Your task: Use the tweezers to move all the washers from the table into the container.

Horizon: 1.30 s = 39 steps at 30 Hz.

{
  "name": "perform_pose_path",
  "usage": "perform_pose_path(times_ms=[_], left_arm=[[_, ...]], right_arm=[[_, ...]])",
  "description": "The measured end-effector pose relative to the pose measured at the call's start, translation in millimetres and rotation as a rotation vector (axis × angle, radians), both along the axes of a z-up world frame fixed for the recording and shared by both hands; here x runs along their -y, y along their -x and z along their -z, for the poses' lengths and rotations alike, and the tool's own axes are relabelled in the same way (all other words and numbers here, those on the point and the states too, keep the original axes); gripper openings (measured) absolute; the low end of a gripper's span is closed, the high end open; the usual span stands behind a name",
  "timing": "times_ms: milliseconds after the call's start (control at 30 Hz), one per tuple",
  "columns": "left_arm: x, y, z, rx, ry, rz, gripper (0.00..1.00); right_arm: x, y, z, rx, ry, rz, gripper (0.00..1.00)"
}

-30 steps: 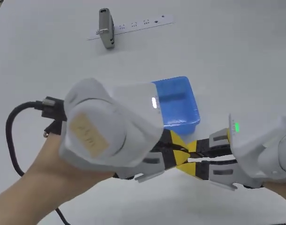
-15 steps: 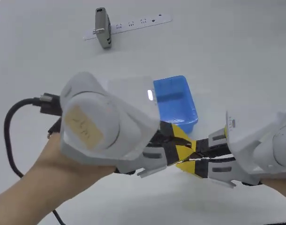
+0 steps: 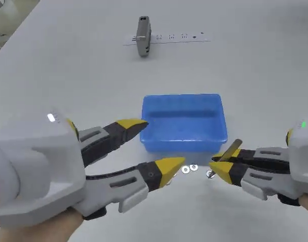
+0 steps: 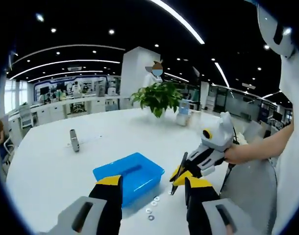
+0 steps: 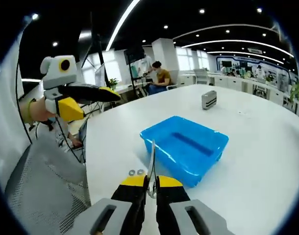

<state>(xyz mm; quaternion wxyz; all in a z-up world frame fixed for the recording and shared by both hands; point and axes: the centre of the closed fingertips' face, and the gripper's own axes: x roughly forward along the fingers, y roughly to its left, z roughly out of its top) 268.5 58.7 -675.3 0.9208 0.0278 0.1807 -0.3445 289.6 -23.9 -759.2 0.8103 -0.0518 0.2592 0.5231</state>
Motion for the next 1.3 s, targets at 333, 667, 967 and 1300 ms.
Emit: perform_pose_path(times_ms=[333, 667, 967, 1300], left_arm=[[-18.9, 25.2, -0.1, 0.066, 0.023, -0.180, 0.64], [-10.5, 20.0, 11.5, 0.118, 0.026, -0.201, 0.73], [1.6, 28.9, 10.7, 0.188, -0.073, -0.115, 0.71], [-10.3, 25.7, 11.6, 0.167, -0.015, -0.153, 0.76]], right_arm=[[-0.5, -9.6, -28.0, 0.058, 0.012, 0.016, 0.03], [-4.0, -60.5, -54.8, 0.098, -0.033, 0.136, 0.03], [-7.6, -91.3, -23.6, 0.048, 0.015, 0.248, 0.03], [-12.9, -98.7, -7.4, 0.036, 0.043, 0.328, 0.03]])
